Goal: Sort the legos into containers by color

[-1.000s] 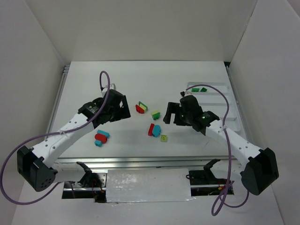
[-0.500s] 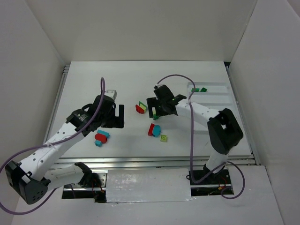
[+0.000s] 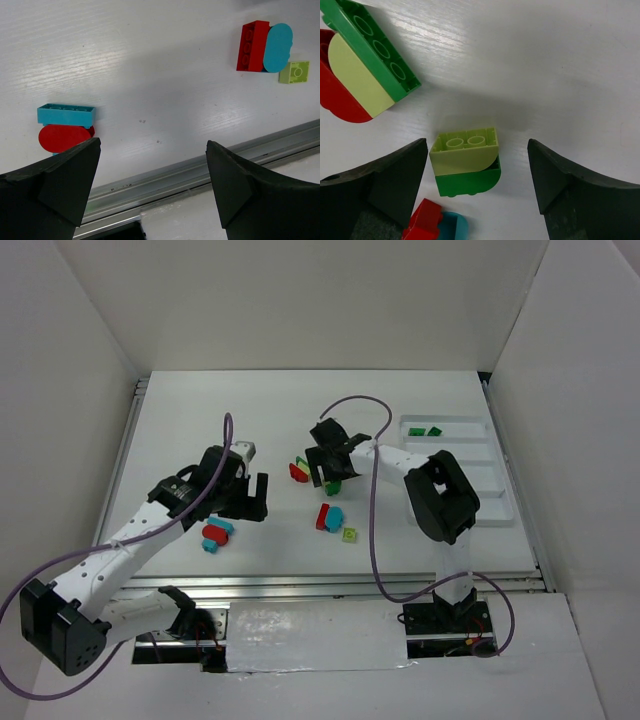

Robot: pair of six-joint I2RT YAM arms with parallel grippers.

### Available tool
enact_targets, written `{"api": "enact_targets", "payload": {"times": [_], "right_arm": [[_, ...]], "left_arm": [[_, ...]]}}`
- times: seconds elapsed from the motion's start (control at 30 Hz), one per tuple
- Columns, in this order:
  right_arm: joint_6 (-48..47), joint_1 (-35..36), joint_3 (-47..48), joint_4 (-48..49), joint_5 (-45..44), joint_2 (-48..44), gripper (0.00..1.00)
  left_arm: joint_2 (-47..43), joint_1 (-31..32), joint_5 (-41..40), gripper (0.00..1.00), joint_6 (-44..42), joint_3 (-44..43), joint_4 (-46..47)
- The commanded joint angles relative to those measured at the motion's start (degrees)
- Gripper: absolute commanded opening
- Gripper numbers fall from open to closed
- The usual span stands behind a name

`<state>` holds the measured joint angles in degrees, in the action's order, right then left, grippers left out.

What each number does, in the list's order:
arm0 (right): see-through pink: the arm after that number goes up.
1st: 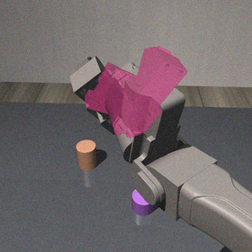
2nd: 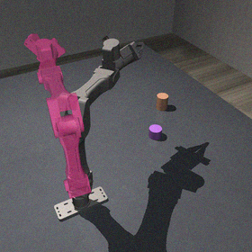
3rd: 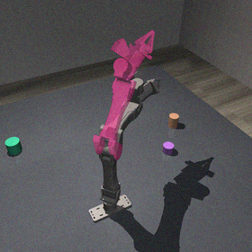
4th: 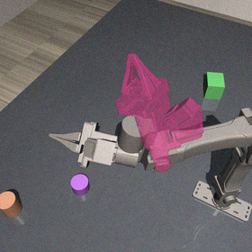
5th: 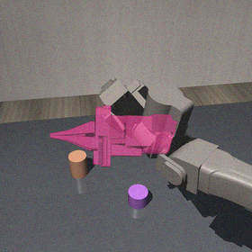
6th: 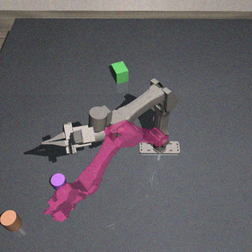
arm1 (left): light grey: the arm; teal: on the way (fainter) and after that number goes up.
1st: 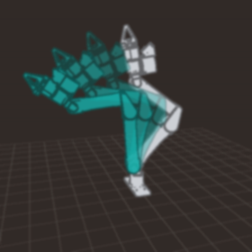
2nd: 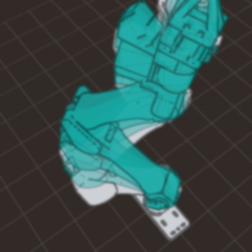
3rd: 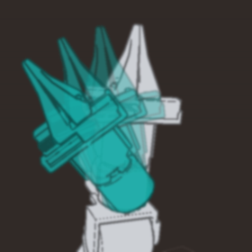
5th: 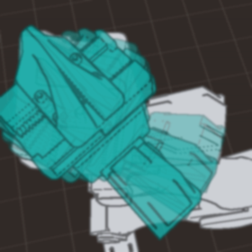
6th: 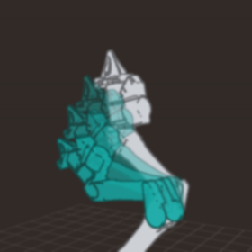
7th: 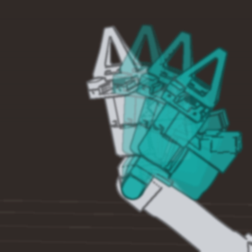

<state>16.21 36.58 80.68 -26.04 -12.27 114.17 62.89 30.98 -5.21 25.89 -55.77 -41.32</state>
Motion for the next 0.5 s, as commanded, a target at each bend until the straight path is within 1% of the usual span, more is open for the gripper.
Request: {"api": "enact_targets", "payload": {"times": [0.0, 0.1, 0.17, 0.2, 0.27, 0.3, 0.47], "right_arm": [[-1.79, 0.16, 2.19, 0.03, -1.61, 0.52, 0.87], [-2.67, 0.07, 2.72, 0.03, -0.30, 1.49, 0.82], [-2.93, 0.16, 2.55, 0.55, 0.58, 1.84, 0.76], [-2.94, 0.16, 2.37, 0.99, 0.93, 1.76, 0.68], [-2.76, 0.25, 2.20, 0.91, 1.37, 1.76, 0.61], [-2.76, 0.16, 1.93, 1.43, 1.55, 1.50, 0.56], [-2.58, 0.07, -0.09, 2.49, 1.91, -0.17, 0.41]], "left_arm": [[0.30, -0.39, 2.49, 0.99, -1.54, -0.66, 2.30], [0.48, -0.57, 2.49, 0.99, -1.54, -0.74, 2.21], [0.39, -0.49, 2.49, 0.99, -1.46, -0.57, 2.30], [0.30, -0.57, 2.40, 1.00, -1.46, -0.66, 2.38], [0.39, -0.57, 2.31, 0.99, -1.46, -0.57, 2.38], [0.56, -0.57, 2.40, 0.99, -1.37, -0.57, 2.38], [1.35, -0.66, 2.40, 1.00, -1.28, -0.74, 2.30]]}}
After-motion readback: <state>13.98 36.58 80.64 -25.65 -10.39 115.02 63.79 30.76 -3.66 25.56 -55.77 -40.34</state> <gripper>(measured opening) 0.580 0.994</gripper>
